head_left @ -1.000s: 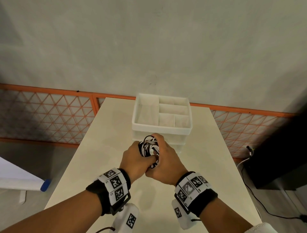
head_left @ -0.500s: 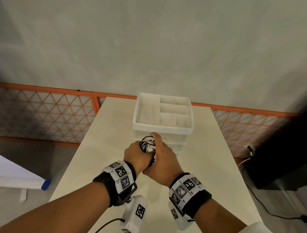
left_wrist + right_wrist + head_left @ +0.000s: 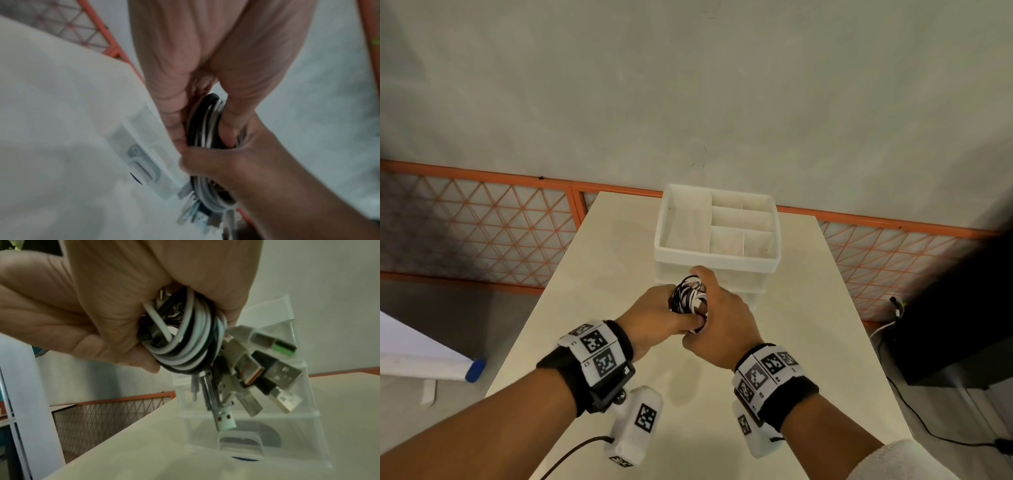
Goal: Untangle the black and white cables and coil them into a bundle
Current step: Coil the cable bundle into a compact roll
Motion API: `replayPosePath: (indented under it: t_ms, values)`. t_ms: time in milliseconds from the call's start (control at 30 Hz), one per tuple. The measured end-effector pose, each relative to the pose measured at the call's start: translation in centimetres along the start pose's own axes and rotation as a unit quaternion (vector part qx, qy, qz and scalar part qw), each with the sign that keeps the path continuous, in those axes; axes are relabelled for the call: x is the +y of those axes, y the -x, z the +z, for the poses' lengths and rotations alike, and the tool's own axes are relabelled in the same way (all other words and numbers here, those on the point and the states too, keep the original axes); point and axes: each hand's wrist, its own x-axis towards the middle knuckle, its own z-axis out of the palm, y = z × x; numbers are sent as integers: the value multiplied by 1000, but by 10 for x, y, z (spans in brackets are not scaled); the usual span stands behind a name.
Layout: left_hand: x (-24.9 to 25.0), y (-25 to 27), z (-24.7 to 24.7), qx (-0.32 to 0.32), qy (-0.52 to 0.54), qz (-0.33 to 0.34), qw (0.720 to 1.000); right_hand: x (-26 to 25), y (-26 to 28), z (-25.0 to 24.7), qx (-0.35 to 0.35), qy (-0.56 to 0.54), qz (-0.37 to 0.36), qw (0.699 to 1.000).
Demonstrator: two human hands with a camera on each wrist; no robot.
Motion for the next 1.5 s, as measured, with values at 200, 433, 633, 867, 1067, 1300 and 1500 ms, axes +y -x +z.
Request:
replayPosePath:
  t_ms: [200, 433, 633, 867, 1067, 1300, 1500]
  values:
    - [-12, -12, 8, 119, -54, -13, 991, 6, 1, 10, 15, 44, 34, 998]
    - [-23, -27, 4, -48, 23, -64, 997, 33, -2, 2, -7, 61, 92, 994]
    - [-44, -67, 7, 22, 254, -201, 946, 57, -6, -18, 1, 67, 142, 988]
    - [-45, -105, 30, 32, 373, -231, 898, 64, -3, -23, -3, 57, 135, 989]
    - [-62, -78, 38, 1, 381, -250, 890, 62, -1, -25, -23, 49, 124, 991]
    - [-47, -23, 27, -100, 114, -235, 960, 49, -10, -38, -62, 53, 74, 994]
    - [-24, -33, -7, -1, -394, -14, 919, 31, -30, -43, -89, 105, 30, 990]
